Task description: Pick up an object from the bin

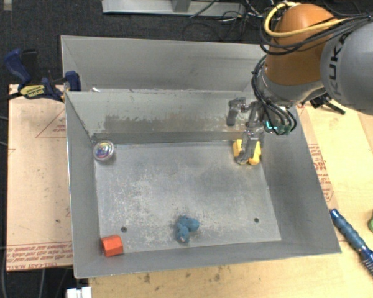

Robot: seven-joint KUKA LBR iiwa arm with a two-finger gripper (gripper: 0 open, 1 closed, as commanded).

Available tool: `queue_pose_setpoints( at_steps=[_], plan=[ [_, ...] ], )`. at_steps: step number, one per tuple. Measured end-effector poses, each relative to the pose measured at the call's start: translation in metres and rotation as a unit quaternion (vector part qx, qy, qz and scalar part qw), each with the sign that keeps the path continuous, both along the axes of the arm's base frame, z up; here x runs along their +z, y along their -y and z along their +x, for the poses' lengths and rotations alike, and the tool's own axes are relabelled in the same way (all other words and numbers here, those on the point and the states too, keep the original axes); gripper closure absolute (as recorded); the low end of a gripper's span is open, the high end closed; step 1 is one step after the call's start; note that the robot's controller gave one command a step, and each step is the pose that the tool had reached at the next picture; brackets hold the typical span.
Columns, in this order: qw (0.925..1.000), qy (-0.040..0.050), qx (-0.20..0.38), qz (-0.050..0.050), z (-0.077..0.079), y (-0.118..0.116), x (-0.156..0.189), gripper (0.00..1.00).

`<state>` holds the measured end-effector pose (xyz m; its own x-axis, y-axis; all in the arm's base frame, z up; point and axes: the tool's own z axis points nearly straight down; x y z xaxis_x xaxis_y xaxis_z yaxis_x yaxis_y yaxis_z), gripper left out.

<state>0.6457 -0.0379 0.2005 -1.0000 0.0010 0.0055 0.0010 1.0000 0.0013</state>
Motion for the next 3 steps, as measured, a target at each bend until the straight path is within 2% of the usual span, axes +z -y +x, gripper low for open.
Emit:
queue_pose_setpoints(
  at_steps=[1,2,3],
  plan=[
    [1.0000,0.0067,0.003,-0.001,0.002,0.075,-0.132,0.00],
    [0.9988,0.0059,-0.049,-0.001,0.007,0.102,-0.099,0.00],
    [0.9912,0.0052,-0.132,-0.001,0.006,0.111,-0.088,0.00]
  ],
)
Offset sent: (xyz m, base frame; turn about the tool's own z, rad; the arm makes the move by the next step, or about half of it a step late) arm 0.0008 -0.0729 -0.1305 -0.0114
